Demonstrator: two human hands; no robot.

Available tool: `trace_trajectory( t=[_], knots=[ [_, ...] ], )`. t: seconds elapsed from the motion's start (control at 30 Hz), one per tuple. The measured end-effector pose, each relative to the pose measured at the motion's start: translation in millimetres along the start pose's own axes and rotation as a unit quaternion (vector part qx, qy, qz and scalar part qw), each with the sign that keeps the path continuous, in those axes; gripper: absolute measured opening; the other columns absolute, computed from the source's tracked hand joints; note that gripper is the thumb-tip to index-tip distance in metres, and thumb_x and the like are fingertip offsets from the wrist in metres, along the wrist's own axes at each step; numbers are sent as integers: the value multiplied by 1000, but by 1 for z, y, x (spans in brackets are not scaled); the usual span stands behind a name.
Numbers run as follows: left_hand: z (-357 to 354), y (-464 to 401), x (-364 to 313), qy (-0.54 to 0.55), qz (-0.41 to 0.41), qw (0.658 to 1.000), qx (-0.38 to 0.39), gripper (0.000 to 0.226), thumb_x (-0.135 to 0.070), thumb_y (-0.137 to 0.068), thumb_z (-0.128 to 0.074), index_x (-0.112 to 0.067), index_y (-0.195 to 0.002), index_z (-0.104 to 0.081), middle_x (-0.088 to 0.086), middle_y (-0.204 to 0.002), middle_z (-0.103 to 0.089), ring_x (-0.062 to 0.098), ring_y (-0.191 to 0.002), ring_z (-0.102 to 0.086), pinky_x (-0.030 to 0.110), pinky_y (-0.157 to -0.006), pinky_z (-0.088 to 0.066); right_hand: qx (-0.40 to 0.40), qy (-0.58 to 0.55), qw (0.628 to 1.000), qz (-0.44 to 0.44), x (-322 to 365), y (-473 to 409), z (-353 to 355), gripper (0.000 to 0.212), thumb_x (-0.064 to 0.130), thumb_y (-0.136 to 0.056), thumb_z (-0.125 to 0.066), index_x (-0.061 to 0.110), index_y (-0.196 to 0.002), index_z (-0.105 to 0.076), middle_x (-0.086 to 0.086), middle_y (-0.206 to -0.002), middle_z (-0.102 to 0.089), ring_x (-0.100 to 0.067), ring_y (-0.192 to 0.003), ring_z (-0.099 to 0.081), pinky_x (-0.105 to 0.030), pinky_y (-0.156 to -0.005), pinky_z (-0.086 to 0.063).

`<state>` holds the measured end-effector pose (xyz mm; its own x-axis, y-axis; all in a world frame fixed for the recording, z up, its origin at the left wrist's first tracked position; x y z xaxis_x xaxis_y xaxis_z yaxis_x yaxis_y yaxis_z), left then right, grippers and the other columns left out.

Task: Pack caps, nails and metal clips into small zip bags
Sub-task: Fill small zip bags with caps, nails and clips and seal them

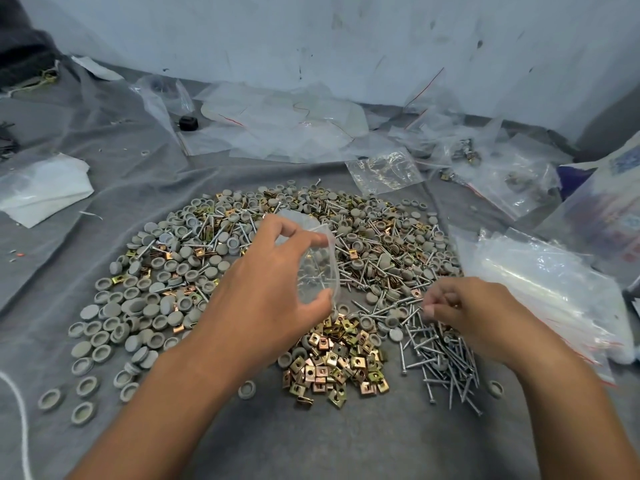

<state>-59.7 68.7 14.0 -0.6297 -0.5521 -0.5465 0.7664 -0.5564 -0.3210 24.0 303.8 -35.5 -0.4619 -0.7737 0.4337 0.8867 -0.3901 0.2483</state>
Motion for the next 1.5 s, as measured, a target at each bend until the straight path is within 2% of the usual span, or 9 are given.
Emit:
trace_trajectory(
  t=[0.1, 0.23, 0.33, 0.63, 0.93, 1.07, 1.23, 1.37, 1.5],
  knots=[
    [-1, 0, 0, -5, -3, 1000, 0, 60, -50, -78, -71, -41, -134, -50, -23, -113, -29, -5, -85, -53, 19, -65, -56, -36, -212, 974, 71, 23, 3, 15, 7, 38, -89, -68, 31, -88, -70, 13, -70, -67, 2, -55, -57, -9, -51, -40],
    [-4, 0, 0, -4, -1, 1000, 3, 60, -52, -78, -71, -43, -133, -49, -24, -115, -31, -3, -80, -55, 15, -61, -52, 60, -495, 859, 118, 60, 8, 3, 24, 45, -68, -77, 32, -87, -76, 4, -81, -68, -8, -68, -55, -23, -62, -48],
    [-5, 0, -1, 7, 0, 1000, 5, 60, -51, -78, -71, -43, -133, -50, -26, -113, -29, -4, -86, -54, 19, -62, -57, 88, -587, 789, 158, 87, 11, -3, 20, 35, -67, -80, 29, -86, -79, -1, -87, -74, -7, -72, -64, -21, -61, -54],
    [-5, -1, -1, 21, -8, 1000, -1, 54, -51, -80, -70, -40, -129, -52, -23, -112, -33, -2, -89, -55, 32, -74, -58, -91, -347, 894, 270, 126, 23, -3, 14, 17, -86, -79, 23, -97, -74, 9, -91, -77, -10, -83, -74, -24, -70, -59],
    [-6, -3, 0, 32, 2, 999, -11, 47, -52, -81, -66, -40, -125, -53, -24, -111, -33, -5, -90, -54, 26, -71, -58, -227, -173, 913, 292, 137, 35, 4, 21, 33, -79, -83, 31, -97, -71, 20, -95, -65, 2, -85, -60, -9, -72, -45],
    [-9, -2, 4, 41, 18, 999, -3, 56, -46, -81, -74, -38, -131, -51, -23, -114, -32, -5, -92, -54, 21, -65, -60, -147, -92, 970, 170, 90, 22, 15, 17, 42, -80, -76, 43, -87, -61, 25, -90, -59, 8, -80, -58, -11, -56, -46],
    [-7, 0, 3, 45, 24, 999, 7, 58, -41, -81, -75, -34, -133, -51, -19, -118, -32, 5, -98, -57, 22, -64, -60, 58, 124, 990, -32, 9, 8, -11, 36, 44, -77, -85, 46, -95, -55, 24, -100, -59, -6, -90, -58, -32, -78, -50],
    [-4, 6, 2, 38, 16, 999, 6, 58, -39, -81, -76, -34, -134, -51, -20, -117, -31, -8, -96, -47, 16, -72, -58, 19, 73, 997, -31, -11, -4, -9, 27, 31, -76, -88, 43, -77, -64, 22, -80, -68, -3, -76, -59, -27, -62, -41],
    [-8, 12, 9, 37, 13, 999, 19, 57, -41, -82, -73, -39, -134, -49, -24, -116, -31, -16, -100, -42, 7, -63, -54, 3, 52, 999, -5, -18, -12, -13, 34, 25, -81, -84, 50, -67, -66, 21, -61, -64, -10, -69, -61, -28, -59, -37]
  ],
)
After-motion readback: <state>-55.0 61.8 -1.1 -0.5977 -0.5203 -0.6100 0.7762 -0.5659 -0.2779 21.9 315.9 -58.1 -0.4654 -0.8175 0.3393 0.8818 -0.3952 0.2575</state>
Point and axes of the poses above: each hand's wrist, its own y-axis away from the middle knuckle, its own z-axis out of the back of the hand, x = y × z, the point moved 9 cm from there along -y, towards the middle knuckle
